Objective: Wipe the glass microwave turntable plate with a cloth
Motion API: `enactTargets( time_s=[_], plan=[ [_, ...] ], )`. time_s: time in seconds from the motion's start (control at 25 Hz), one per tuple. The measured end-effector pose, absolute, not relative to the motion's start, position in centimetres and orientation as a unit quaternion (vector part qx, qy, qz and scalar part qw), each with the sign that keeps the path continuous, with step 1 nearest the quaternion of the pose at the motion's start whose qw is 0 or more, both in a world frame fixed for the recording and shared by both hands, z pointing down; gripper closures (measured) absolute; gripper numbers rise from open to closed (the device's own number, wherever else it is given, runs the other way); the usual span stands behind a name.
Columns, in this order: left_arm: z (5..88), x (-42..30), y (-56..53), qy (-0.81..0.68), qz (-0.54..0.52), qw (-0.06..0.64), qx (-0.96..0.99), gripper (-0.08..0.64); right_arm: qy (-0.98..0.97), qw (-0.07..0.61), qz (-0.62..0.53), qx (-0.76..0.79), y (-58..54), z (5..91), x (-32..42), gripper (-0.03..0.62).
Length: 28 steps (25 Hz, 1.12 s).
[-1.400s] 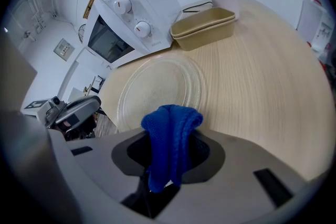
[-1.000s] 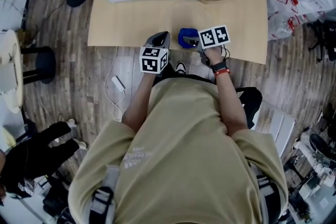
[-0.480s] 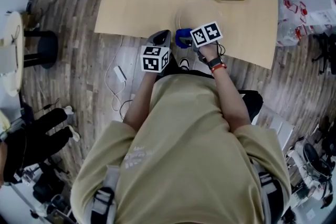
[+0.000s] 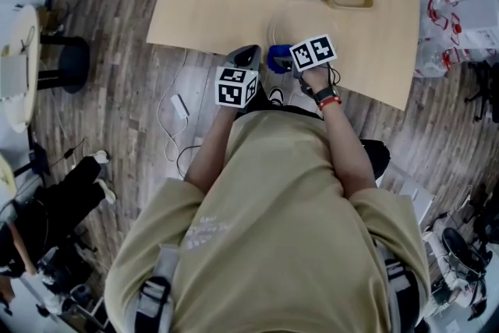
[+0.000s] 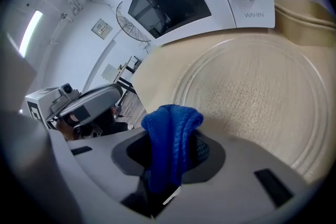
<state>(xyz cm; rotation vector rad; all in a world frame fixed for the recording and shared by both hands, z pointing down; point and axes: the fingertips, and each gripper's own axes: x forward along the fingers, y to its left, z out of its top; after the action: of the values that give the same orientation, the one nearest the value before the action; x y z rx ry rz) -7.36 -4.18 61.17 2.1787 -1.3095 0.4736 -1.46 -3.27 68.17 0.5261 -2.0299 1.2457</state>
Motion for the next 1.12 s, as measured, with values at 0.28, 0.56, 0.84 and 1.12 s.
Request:
enactTargets(
  time_s=[0.28, 0.56, 0.84, 1.12],
  plan=[
    [60.7, -6.1, -4.8, -0.477, 0.182, 0.267, 0.817, 0.541, -0.77, 0.331, 0.509, 0.196, -3.0, 68.2, -0.3, 0.457],
    [60.8, -4.6, -4.7, -0.466, 0.19, 0.265, 0.823, 0.541, -0.767, 0.326, 0.516, 0.2, -2.7, 68.2, 1.2, 0.457],
    [60.9, -2.8, -4.9, -0.452, 0.195, 0.261, 0.831, 0.541, -0.765, 0.316, 0.522, 0.205, -2.6, 68.1, 2.2, 0.457],
    [61.1, -1.6, -4.8, -0.442, 0.199, 0.261, 0.835, 0.541, -0.76, 0.315, 0.525, 0.219, -2.5, 68.0, 4.0, 0.457]
  ],
)
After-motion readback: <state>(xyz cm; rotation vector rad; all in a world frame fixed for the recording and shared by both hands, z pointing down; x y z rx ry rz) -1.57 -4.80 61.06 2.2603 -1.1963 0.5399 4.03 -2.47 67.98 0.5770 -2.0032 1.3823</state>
